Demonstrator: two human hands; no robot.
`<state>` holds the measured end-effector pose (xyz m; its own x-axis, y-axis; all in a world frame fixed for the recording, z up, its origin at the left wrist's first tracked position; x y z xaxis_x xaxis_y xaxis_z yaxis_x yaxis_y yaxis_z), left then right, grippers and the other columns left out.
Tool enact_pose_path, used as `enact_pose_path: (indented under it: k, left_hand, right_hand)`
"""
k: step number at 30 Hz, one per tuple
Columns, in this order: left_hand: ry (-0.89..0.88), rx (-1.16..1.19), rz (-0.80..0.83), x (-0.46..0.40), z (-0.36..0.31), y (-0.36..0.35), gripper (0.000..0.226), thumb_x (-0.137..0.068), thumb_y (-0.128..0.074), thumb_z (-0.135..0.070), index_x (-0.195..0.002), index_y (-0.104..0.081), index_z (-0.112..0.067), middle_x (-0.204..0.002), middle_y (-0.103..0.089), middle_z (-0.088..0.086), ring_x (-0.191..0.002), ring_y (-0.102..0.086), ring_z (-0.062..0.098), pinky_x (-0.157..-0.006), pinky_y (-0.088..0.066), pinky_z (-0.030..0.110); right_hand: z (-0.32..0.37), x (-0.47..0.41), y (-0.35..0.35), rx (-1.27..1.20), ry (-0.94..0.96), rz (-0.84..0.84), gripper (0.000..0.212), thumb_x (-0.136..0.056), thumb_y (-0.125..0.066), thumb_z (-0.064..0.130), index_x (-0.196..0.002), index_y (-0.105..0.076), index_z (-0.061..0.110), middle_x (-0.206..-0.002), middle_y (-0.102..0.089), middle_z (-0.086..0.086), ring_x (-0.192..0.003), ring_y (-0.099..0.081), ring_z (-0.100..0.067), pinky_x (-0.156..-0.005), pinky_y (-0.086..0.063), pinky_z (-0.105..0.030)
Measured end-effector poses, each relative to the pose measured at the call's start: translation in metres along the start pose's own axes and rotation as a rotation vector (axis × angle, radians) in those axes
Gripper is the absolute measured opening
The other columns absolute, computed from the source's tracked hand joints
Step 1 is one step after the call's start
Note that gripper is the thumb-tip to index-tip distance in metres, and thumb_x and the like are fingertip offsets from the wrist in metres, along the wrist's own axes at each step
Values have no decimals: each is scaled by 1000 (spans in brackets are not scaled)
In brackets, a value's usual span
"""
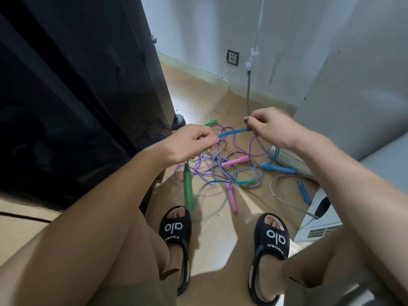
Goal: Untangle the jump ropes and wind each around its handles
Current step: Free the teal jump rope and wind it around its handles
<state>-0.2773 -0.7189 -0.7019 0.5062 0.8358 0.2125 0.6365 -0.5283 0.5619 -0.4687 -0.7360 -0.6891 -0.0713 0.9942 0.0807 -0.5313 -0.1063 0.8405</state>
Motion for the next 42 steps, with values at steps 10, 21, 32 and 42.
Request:
enact_pose_path:
  k: [10,21,32,42]
  left_hand:
    - [-11,-34,10,-6,-7,-10,31,-99,-57,-29,-70,-59,-16,-62,-42,-6,-59,-35,13,-61,-29,32]
    - [-57,-22,53,-13,-13,-20,25,-101,-52,-24,-78,-61,-18,-59,-46,-9,-58,-41,17,-59,-37,34]
    - [-32,-106,43,-7,2,-3,38,-102,-55,-38,-76,-59,-10,-63,-55,0,-60,-51,12,-70,-49,39]
    - [-49,-36,28,-5,-10,-8,39,-103,-56,-30,-71,-53,-9,-58,-47,-4,-57,-42,13,-60,-37,29]
  right_hand:
    - [36,12,-33,-199,111,224,45,-98,-56,39,-63,-56,11,-49,-42,7,-48,-36,-10,-49,-35,-23]
    - [28,18,-36,-431,15,293,36,-101,-53,33,-73,-62,13,-63,-61,4,-54,-54,-14,-54,-45,-23]
    - [6,13,-25,-188,-2,292,34,-102,-50,22,-70,-49,9,-52,-58,0,-42,-53,-20,-47,-44,-25]
    - [5,16,-40,-492,-111,364,41,-104,-42,44,-113,-64,10,-94,-70,-11,-67,-59,-20,-70,-49,-34]
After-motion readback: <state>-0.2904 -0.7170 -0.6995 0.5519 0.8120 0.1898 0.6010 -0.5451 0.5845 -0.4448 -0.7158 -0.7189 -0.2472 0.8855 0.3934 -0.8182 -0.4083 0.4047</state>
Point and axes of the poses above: each hand's wrist, its own x-axis away from the middle knuckle, its own y-axis out of the back of the hand, z = x × y, the point moved 8 cm from there along -x, towards the middle knuckle
